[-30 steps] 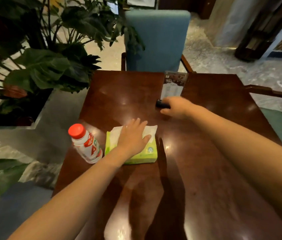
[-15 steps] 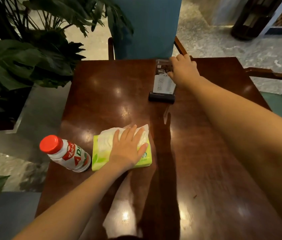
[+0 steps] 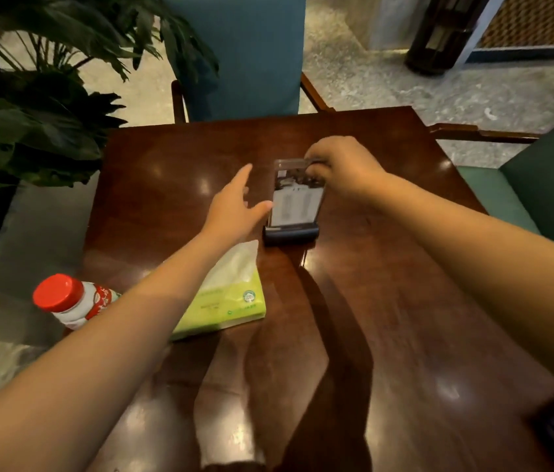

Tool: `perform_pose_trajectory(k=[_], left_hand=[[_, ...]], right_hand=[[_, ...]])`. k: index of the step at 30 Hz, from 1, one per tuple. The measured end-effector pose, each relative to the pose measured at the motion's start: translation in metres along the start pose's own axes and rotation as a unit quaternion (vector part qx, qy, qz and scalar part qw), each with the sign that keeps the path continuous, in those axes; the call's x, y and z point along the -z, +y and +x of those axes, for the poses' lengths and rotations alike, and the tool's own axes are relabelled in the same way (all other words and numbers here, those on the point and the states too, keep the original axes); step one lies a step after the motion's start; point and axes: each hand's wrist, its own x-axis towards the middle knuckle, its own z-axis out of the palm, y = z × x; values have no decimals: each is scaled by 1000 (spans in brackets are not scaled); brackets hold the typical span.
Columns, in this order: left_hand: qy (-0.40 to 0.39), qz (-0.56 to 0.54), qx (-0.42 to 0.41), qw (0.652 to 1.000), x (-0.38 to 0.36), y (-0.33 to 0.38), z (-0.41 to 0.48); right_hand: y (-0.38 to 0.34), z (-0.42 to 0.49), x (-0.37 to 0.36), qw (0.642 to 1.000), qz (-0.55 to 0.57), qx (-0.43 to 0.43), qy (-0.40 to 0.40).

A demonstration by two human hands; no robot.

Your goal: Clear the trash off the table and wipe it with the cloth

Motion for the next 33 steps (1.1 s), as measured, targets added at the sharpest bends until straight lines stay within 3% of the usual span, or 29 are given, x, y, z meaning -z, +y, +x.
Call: perform_pose_trajectory(k=[7,28,33], left_hand=[[60,21,-59,996,-29,13,-23],[92,25,-31,995,-45,7,-73],[97,54,-19,994,-47,14,-79]], right_hand=[[0,-46,-3,998,-6,43,-33],[-8,-83,-16,998,5,42,-44],[-13,-86,-16,998,32,9,-58]])
